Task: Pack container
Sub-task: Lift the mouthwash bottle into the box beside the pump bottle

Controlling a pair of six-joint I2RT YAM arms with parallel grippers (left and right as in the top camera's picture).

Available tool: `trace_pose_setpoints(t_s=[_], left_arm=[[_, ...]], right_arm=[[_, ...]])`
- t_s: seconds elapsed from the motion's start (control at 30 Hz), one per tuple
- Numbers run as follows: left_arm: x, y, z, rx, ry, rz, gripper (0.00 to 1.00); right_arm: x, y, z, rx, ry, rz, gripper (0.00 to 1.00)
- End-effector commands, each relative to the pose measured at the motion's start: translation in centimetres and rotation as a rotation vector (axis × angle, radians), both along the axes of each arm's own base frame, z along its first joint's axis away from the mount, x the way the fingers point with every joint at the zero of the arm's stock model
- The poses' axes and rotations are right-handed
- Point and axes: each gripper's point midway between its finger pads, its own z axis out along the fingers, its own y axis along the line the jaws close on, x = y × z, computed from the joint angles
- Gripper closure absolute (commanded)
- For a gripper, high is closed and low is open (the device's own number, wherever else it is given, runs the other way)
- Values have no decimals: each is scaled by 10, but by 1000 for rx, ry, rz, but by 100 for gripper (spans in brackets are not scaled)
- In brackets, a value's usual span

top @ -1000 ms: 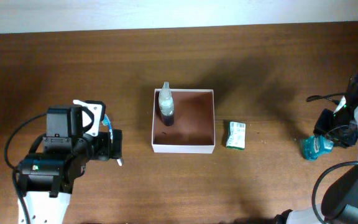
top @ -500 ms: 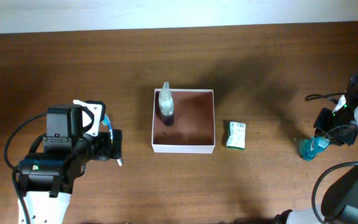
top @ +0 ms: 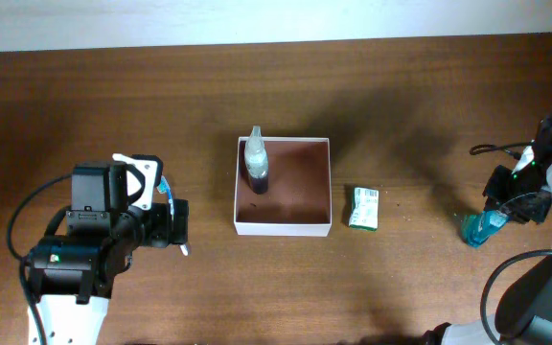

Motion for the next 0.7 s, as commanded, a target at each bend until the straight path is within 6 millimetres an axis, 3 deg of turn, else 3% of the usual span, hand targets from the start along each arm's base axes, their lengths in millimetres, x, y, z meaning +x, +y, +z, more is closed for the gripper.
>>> trace_pose_setpoints(t_s=[0.0,0.13,0.27,0.3,0.43,0.53,0.57,0.67], left_arm=[[2,-1,10,-14,-24,4,1],[2,-1,10,-14,-24,4,1],[2,-1,10,-14,-24,4,1],[2,-1,10,-14,-24,4,1],[2,-1,10,-14,-24,4,1],[2,-1,10,-15,-24,4,1],[2,-1,10,-15,-24,4,1],[2,-1,10,-15,-24,4,1]], right_arm=[[5,5,8,32,-24,-38,96],[15,13,34,31,-62,-7,96],[35,37,83,6,-148,84,96],[44,57,110,-8,-196,152,96],[56,114,163,-14,-293,303,96],[62,163,187,6,-365,387,96],[62,192,194,29,-396,424,96],[61,249,196,75,-424,515,96]])
